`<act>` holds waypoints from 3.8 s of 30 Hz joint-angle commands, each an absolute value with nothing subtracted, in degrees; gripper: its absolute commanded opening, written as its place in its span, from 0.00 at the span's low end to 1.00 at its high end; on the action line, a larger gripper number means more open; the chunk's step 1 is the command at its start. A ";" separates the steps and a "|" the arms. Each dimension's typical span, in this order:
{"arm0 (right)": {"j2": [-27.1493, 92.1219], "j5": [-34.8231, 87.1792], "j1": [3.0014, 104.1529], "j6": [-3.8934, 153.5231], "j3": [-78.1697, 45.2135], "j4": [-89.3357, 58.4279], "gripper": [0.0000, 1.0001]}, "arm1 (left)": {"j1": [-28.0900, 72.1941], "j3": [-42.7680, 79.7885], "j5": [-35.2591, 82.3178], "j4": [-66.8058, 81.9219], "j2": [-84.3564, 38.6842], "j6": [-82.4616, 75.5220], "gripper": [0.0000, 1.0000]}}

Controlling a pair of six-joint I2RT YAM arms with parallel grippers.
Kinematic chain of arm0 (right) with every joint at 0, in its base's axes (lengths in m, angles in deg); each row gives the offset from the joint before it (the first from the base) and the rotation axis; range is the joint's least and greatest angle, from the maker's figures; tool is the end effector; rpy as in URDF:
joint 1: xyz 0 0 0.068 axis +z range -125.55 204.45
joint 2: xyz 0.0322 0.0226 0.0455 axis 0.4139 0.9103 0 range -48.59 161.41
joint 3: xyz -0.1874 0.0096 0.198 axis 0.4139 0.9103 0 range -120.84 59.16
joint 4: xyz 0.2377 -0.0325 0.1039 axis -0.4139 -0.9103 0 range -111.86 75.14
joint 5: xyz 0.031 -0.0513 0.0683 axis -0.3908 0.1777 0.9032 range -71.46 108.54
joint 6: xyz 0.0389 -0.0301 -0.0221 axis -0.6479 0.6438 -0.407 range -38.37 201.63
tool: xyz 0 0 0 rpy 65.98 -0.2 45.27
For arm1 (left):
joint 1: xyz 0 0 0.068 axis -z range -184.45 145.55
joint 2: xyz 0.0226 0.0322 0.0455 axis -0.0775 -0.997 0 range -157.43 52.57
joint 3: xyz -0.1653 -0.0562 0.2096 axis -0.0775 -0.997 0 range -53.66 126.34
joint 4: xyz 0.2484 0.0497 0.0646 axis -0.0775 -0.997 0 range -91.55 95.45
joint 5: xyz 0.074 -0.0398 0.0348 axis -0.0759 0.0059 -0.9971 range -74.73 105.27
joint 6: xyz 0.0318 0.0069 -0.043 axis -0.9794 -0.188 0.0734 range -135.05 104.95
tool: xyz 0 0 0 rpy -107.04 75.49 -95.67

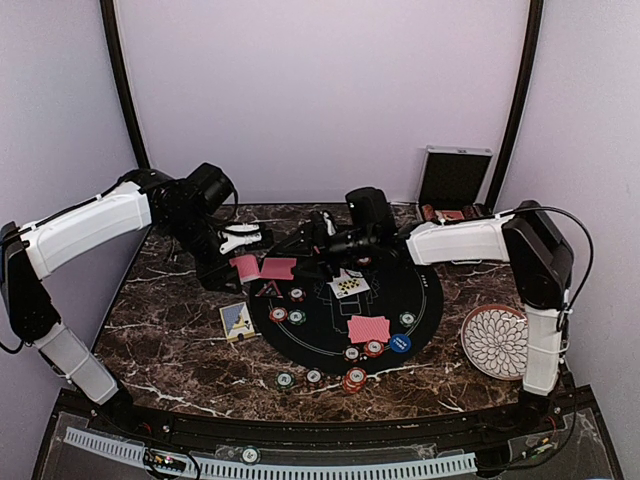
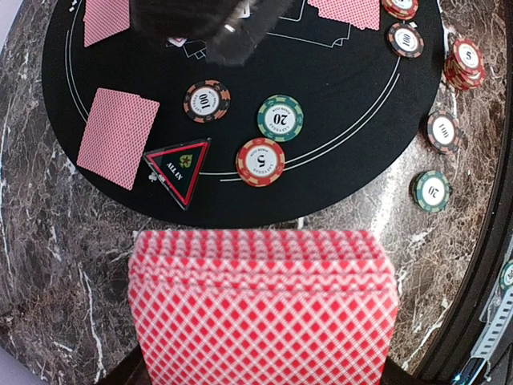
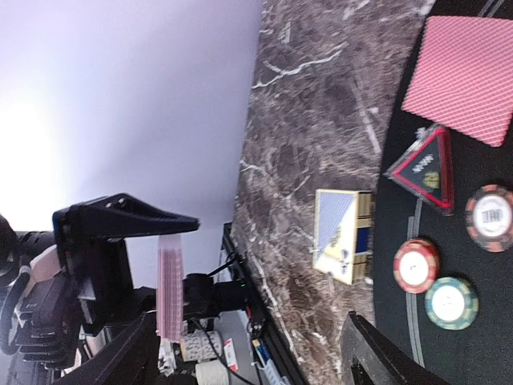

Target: Distribute texas hold em gaming equipment

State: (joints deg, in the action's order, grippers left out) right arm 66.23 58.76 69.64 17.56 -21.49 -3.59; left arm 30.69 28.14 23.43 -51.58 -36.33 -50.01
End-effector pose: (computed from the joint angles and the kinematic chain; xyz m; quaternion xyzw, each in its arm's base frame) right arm 0.3081 0.3428 0.2257 -0.0591 0.8032 0.5890 0.0667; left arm 0.2531 -0.1845 0.3084 0.5713 0.7867 -0.0697 0.2231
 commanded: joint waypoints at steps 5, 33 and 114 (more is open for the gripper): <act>70.07 65.88 73.48 6.24 -21.90 16.12 0.76 | 30.36 30.76 25.04 -52.28 -35.24 -48.98 0.00; 82.11 67.93 78.80 0.05 -36.96 18.63 0.70 | 30.36 31.63 25.62 -52.72 -35.87 -49.15 0.00; 55.99 58.48 63.82 27.61 -19.00 -16.84 0.00 | 30.35 29.75 23.73 -52.36 -34.83 -49.55 0.00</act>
State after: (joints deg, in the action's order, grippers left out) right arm 59.59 62.87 65.95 16.79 -16.61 -2.91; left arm 30.69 30.46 24.11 -52.08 -37.40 -49.31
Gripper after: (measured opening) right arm 0.006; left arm 0.671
